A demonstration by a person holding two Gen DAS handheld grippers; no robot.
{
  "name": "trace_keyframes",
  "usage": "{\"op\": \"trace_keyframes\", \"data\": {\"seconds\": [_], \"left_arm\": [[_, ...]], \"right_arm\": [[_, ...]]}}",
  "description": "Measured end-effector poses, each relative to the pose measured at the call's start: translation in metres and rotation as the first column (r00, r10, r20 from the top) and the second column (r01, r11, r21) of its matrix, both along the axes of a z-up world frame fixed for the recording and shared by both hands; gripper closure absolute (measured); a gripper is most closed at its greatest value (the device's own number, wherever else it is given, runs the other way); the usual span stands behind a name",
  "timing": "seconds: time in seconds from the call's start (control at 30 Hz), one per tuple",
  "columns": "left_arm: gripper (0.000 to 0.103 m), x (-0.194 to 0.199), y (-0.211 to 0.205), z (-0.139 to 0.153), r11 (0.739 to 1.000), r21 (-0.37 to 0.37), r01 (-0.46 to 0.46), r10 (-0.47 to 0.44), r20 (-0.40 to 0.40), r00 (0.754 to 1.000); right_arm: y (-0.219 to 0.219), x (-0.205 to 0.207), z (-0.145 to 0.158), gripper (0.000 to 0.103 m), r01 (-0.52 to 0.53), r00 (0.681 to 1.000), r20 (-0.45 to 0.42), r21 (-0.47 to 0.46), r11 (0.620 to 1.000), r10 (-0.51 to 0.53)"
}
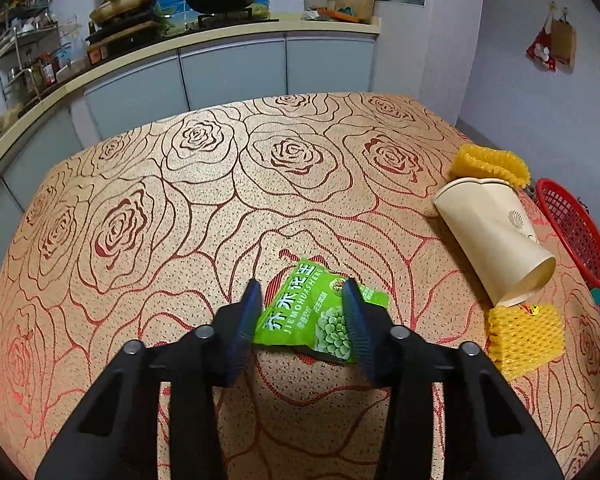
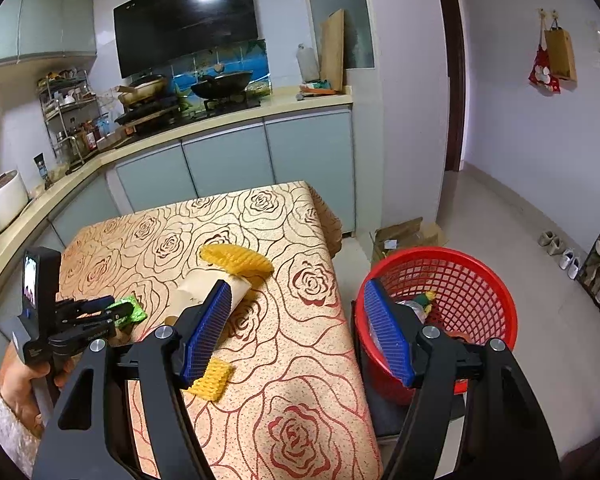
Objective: Collect trash
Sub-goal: 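Grasp the green snack packet with the left gripper while the right gripper grasps the KONCI paper cup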
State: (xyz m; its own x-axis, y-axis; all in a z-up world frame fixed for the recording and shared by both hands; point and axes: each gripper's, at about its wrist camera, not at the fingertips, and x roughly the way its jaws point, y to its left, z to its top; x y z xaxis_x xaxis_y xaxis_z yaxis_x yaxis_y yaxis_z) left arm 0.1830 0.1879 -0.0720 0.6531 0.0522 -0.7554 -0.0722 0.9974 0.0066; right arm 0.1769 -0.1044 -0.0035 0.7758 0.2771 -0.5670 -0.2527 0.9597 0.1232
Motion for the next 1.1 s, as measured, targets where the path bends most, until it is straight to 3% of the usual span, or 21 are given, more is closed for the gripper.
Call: {"op": "trace_keyframes", "data": {"seconds": [0.07, 0.47, 0.63, 1.1], "left_arm": [[0.075, 0.001, -0.001, 0.0, 1.0, 0.016, 0.006, -0.006, 0.0, 1.0], [0.097, -0.004, 0.001, 0.005, 1.0, 0.027, -0.007, 0.006, 0.034, 0.999], [0.098, -0.011, 0.005, 0.009, 0.999, 0.037, -0.024, 0.022, 0.048, 0.999], [0.098, -0.048, 0.023, 0.046, 0.992, 0.046, -0.118, 0.109, 0.163, 0.981]], "right_arm": [[0.003, 0.001, -0.001, 0.036, -0.009, 1.0, -0.005, -0.003, 1.0, 0.009], [0.044, 0.004, -0.02, 0.025, -0.094, 0.993, -0.078, 0.008, 0.996, 0.094], [0.063, 0.009, -0.033, 0.018, -0.11, 0.986, -0.126, 0.032, 0.993, 0.113], [0.106, 0.028, -0.063, 0.017, -0.088, 0.978, -0.189, 0.007, 0.996, 0.088]]}}
